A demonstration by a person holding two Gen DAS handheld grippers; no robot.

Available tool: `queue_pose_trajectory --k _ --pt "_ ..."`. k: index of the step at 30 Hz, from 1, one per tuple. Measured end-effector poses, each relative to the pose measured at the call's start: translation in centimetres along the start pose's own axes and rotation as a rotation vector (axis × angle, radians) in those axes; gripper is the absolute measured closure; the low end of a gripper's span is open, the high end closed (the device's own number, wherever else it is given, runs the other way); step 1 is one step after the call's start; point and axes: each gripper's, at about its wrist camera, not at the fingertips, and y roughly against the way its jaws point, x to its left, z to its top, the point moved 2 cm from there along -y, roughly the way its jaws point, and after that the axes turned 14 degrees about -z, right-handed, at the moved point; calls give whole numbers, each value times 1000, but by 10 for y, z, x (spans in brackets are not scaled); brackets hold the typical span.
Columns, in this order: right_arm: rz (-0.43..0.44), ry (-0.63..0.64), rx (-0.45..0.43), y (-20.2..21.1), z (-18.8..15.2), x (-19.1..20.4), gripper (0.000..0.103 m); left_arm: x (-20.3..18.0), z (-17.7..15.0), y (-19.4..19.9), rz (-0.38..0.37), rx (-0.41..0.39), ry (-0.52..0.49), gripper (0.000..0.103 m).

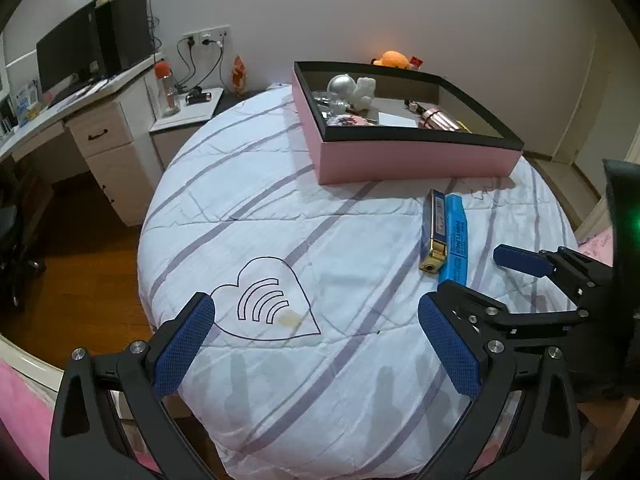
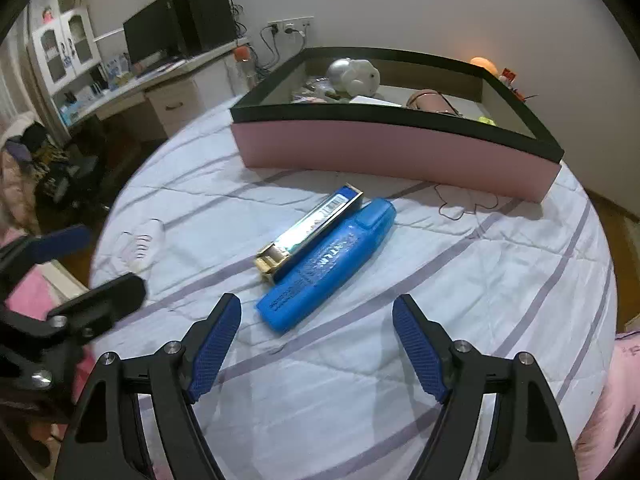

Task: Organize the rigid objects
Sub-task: 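Withdraw both tools from the box toward the blue marker and gold case, then close the right gripper on the blue marker while the left closes on the gold case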

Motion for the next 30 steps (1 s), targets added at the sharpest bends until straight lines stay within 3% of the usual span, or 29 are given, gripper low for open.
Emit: queue_pose_trajectory --k 11,13,16,21,25,27,30 --pt "-60 -62 -4 -7 -6 -42 25 -14 2 -20 -29 37 -26 0" --pt "-58 -54 -15 -7 -2 -42 39 -19 5 -26 -32 45 -33 0" --pt "-52 -33 -14 -12 3 -41 46 -25 7 -32 -35 56 -44 0" --pt "-51 1 -18 -18 15 -37 47 -28 8 -38 -28 72 -58 0" --pt "-45 45 -26 -24 21 -30 70 -29 9 -44 -22 87 -56 0" --pt "-39 63 -29 -24 21 -28 76 -32 11 -46 -24 85 -59 0" --pt "-13 68 -21 -22 18 -34 76 -39 15 -51 -27 87 -69 0"
